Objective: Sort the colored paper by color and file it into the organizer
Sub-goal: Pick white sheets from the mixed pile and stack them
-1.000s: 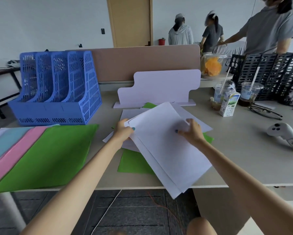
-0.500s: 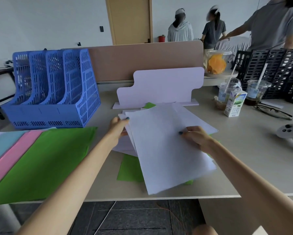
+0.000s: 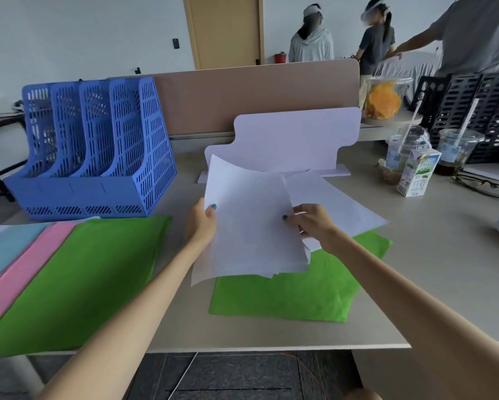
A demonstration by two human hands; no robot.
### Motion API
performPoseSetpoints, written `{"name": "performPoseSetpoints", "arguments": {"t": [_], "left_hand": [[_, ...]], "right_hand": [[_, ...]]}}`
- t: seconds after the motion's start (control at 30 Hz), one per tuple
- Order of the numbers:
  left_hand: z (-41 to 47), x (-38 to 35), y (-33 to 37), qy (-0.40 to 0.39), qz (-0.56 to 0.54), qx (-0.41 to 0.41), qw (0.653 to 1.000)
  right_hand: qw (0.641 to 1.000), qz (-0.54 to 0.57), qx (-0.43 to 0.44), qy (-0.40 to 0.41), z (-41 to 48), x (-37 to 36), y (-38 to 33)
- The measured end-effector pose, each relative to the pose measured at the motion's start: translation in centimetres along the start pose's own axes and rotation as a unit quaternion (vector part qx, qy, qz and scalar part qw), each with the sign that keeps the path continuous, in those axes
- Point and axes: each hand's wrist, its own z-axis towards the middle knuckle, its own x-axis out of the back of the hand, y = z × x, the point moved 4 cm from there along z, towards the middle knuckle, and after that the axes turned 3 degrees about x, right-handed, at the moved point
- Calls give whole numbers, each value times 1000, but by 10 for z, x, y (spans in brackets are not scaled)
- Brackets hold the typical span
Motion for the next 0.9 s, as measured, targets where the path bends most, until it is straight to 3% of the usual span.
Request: {"name": "performPoseSetpoints", "arguments": {"t": [0.23, 0.4, 0.5, 0.73, 0.9], "left_hand": [[11, -4, -5, 3, 150, -22, 988], [16, -7, -1, 9, 256, -66, 964], [15, -5, -2, 10, 313, -43, 949], [18, 12, -1, -46, 377, 31, 924], [12, 27, -7, -104, 308, 75, 942]], "right_hand": [[989, -116, 89, 12, 6, 6, 6], [919, -342, 194, 23, 3, 2, 8], [878, -441, 181, -37, -2, -3, 18], [849, -497, 167, -70, 2, -8, 28], [861, -481, 159, -49, -4, -10, 28]]}}
